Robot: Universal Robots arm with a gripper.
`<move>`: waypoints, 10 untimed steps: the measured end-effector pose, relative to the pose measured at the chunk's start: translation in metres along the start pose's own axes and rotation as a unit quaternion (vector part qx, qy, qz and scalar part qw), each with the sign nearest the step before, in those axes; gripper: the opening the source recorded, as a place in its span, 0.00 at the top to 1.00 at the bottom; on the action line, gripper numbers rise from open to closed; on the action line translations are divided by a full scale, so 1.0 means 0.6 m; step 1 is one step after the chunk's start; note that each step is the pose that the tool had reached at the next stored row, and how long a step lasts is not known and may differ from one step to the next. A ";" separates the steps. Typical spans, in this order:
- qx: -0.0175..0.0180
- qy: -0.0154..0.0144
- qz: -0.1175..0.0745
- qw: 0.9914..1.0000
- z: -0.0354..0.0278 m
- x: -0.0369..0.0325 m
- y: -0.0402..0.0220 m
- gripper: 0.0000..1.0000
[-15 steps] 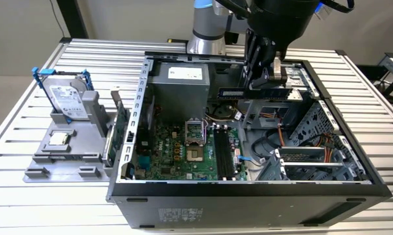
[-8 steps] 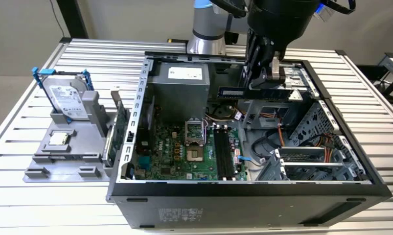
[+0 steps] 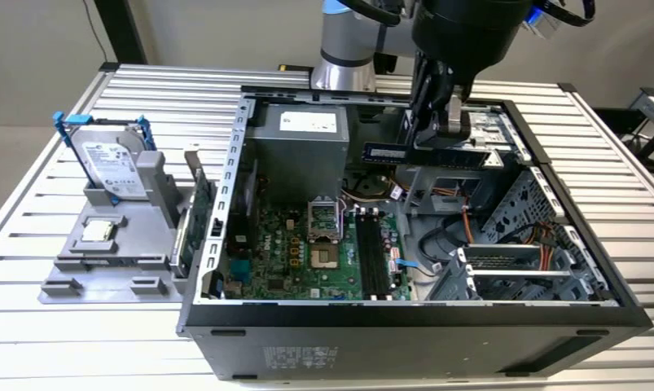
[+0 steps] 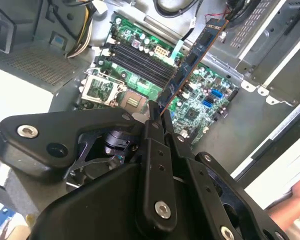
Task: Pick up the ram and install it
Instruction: 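Insert the ram into the slot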
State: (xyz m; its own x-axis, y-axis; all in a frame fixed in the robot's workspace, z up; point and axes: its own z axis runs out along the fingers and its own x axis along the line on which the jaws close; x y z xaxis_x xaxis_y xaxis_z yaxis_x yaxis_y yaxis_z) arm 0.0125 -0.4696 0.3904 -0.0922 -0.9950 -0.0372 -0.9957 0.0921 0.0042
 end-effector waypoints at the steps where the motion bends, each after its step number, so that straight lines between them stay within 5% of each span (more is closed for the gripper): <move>1: 0.000 0.000 0.004 1.000 0.000 0.000 0.000 1.00; 10: 0.001 0.000 0.039 0.999 0.000 0.000 0.000 1.00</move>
State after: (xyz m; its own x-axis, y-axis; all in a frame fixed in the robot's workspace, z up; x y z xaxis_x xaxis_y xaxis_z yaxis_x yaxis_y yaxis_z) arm 0.0125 -0.4696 0.3904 -0.1686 -0.9850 -0.0372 -0.9857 0.1685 0.0042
